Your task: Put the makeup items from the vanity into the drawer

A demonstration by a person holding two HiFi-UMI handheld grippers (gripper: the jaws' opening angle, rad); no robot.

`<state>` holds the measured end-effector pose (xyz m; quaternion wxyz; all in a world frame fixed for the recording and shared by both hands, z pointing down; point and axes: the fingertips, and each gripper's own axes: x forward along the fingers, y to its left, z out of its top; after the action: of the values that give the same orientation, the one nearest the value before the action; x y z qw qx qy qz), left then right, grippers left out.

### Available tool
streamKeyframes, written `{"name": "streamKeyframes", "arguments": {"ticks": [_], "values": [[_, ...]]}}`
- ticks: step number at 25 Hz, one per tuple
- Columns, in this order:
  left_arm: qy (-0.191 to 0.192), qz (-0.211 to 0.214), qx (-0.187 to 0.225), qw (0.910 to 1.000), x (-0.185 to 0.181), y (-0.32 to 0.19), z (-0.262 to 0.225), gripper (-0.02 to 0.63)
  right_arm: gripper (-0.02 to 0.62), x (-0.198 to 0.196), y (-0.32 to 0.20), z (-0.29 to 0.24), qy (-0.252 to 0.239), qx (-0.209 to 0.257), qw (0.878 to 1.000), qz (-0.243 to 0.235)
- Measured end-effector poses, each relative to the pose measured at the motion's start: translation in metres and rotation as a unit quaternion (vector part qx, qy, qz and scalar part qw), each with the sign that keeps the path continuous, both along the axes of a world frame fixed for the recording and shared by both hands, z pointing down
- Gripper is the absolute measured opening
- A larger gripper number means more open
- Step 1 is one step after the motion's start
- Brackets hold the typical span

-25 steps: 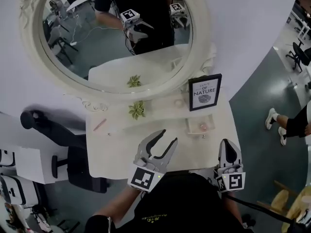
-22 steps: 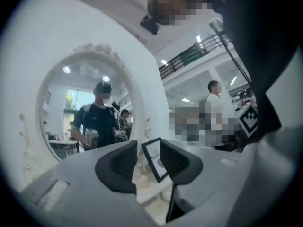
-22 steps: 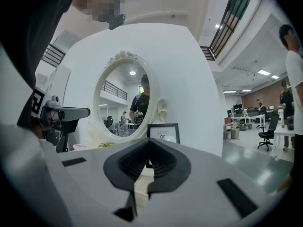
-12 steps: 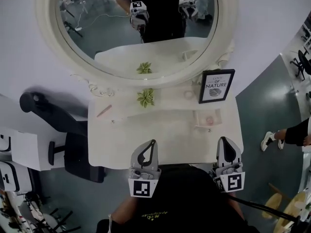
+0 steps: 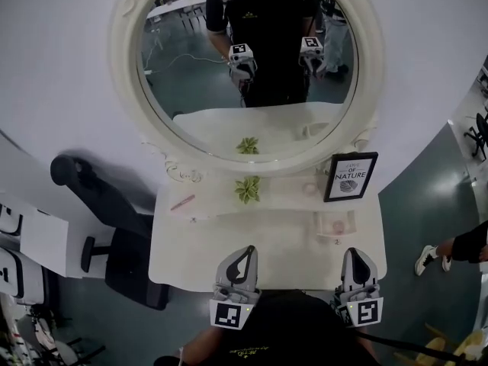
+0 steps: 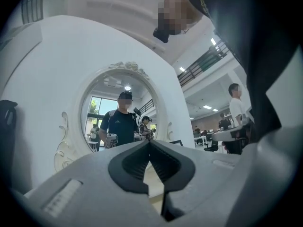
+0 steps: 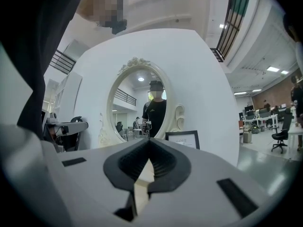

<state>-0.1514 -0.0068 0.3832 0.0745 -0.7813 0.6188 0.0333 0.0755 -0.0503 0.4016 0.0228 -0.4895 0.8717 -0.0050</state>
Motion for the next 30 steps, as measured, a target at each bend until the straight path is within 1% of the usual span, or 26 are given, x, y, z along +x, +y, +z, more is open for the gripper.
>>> {"name": "streamKeyframes", "arguments": {"ticks": [6, 12, 24, 27, 30], "values": [[0.020, -0.009, 0.010, 0.9997, -0.007, 0.000, -0.006, 0.021, 0.002, 0.000, 0.001, 0.001, -0.005, 0.002, 1.000, 0.000], [0.012, 0.005, 0.024, 0.9996, -0.001, 0.000, -0.014, 0.021, 0.002, -0.003, 0.002, 0.003, 0.005, -0.002, 1.000, 0.001], [0.001, 0.003, 0.007, 1.0000, 0.003, -0.003, -0.007, 0.021, 0.002, 0.001, 0.000, 0.006, 0.009, -0.003, 1.000, 0.003], [-0.006, -0.005, 0.001, 1.0000, 0.003, -0.004, -0.006, 0.021, 0.002, 0.001, 0.001, 0.008, 0.009, -0.006, 1.000, 0.002], [-0.001, -0.008, 0.002, 1.0000, 0.004, -0.005, -0.007, 0.021, 0.002, 0.002, 0.000, 0.007, 0.010, -0.004, 1.000, 0.003]]}}
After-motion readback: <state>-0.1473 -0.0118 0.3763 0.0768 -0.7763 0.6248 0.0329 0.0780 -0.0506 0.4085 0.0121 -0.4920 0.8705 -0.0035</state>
